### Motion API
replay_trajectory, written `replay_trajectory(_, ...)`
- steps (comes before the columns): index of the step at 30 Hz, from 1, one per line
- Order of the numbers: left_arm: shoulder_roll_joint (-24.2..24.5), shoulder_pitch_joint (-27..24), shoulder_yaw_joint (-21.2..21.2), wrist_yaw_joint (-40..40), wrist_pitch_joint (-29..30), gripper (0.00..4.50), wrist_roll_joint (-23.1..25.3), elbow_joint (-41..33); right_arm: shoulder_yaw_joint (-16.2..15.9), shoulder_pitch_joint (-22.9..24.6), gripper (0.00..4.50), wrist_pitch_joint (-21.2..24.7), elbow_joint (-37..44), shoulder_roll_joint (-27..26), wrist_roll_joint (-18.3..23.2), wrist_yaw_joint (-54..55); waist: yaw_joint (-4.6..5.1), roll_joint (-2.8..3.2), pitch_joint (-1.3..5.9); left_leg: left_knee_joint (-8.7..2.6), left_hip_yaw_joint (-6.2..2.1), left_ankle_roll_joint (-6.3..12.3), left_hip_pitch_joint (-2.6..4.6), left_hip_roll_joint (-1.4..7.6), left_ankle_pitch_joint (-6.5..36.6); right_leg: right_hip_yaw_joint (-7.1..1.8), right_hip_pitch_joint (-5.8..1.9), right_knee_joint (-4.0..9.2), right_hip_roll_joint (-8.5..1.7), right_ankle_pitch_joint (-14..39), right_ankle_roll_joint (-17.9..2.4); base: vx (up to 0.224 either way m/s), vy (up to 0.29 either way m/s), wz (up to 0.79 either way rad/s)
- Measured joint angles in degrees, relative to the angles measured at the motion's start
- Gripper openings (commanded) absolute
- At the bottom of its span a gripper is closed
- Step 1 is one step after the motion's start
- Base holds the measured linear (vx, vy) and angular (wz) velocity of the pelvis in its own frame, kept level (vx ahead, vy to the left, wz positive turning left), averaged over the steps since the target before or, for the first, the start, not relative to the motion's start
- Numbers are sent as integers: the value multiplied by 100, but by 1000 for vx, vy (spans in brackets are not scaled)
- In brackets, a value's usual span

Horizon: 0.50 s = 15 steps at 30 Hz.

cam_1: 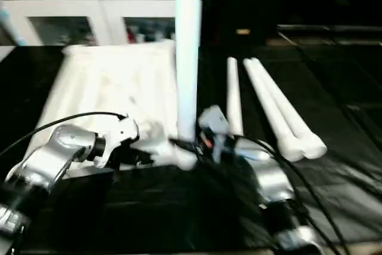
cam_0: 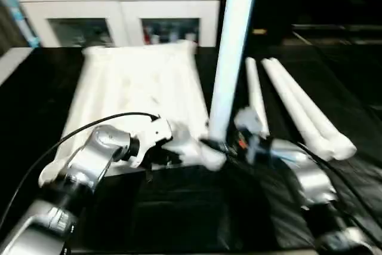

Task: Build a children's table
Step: Rotate leg to tighten

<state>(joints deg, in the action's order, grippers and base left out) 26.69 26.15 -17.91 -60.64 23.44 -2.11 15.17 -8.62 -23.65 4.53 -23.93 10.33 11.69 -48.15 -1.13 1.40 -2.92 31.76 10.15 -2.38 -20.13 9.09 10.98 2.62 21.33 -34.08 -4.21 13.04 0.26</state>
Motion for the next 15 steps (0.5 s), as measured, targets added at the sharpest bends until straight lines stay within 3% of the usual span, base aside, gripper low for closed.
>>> replay_trajectory(6, -495, -834, 650, 1275, 1398, 0, 128, -1560, 178, -628, 191, -84, -861, -727, -130, 1217, 229, -139, -31, 1, -34, -44, -36, -5, -11, 7, 94, 6, 3, -31, -52, -4, 8, -15)
replay_trajectory(10, -1061, -1002, 764, 2052, 2021, 0, 228, -2025, 326, -923, 191, -146, -1234, -973, -222, 1775, 232, -206, -41, 0, -31, -60, -42, -3, 1, 6, 108, 11, 5, -48, -78, 0, 0, 0)
replay_trajectory(15, -1262, -996, 745, 2390, 2183, 0, 218, -2112, 374, -1025, 191, -150, -1350, -1032, -289, 1987, 168, -216, -29, -6, -30, -83, -44, 9, 17, 6, 114, 8, 21, -72, -114, 0, 0, 0)
